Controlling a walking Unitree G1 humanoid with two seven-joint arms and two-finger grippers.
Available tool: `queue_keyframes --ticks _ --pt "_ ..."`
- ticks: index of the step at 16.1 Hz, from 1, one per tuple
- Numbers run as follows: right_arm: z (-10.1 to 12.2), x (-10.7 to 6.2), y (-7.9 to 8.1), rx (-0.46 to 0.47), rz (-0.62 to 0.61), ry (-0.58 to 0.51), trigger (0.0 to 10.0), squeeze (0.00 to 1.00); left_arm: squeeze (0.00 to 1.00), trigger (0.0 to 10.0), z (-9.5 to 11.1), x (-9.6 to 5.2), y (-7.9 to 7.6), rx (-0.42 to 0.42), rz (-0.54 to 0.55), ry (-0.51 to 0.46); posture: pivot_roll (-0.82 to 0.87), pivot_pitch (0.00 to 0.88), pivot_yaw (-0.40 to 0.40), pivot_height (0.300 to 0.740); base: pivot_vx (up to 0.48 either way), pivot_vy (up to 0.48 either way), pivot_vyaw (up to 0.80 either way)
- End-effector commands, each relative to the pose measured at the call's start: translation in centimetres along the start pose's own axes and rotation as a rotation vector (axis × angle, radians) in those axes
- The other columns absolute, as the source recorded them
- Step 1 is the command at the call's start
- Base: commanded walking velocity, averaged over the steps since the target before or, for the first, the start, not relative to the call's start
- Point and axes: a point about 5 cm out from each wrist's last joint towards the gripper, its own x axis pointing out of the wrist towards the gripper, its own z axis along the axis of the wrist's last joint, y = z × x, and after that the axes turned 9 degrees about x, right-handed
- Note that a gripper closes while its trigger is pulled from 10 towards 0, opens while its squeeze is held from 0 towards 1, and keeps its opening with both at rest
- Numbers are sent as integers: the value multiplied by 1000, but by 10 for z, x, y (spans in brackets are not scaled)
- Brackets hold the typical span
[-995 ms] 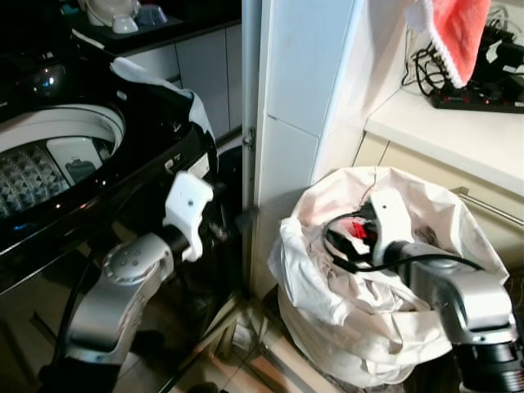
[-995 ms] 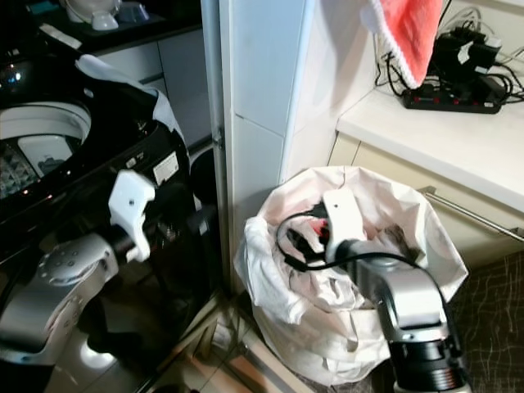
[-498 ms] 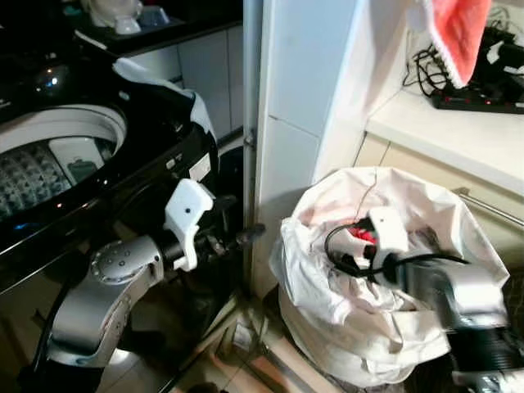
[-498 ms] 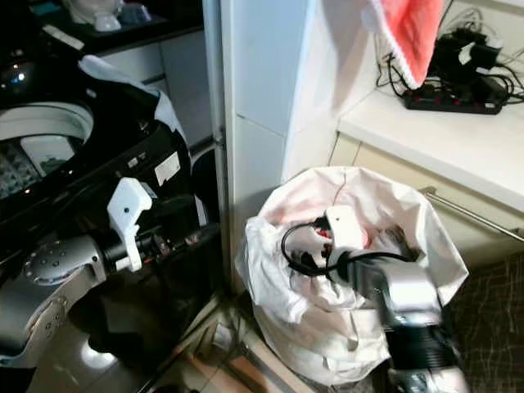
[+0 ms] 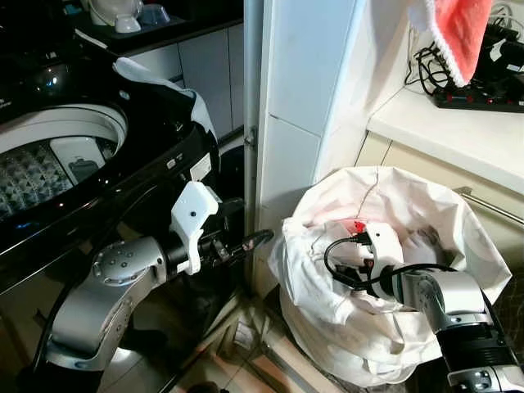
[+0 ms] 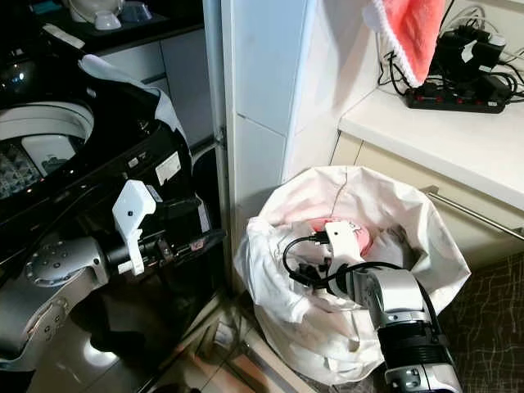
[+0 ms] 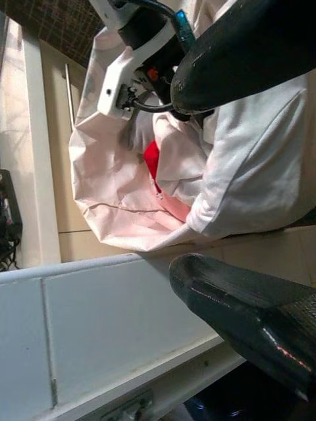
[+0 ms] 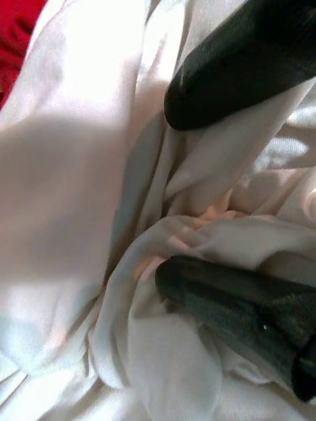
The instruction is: Clothes washing
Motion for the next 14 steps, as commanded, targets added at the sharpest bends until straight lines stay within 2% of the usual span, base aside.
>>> queue_keyframes --ticks 1,4,14 --pt "7 -1 0 0 9 -18 0 0 0 10000 2 -2 -4 3 -22 3 42 0 -18 740 0 0 0" --pt "6 0 -2 4 22 -14 0 0 0 10000 1 -1 -7 -11 -67 6 38 0 -15 740 0 0 0" --pt "3 -2 -3 63 63 -27 0 0 0 10000 -2 -2 -11 -19 -97 15 25 0 -7 740 0 0 0"
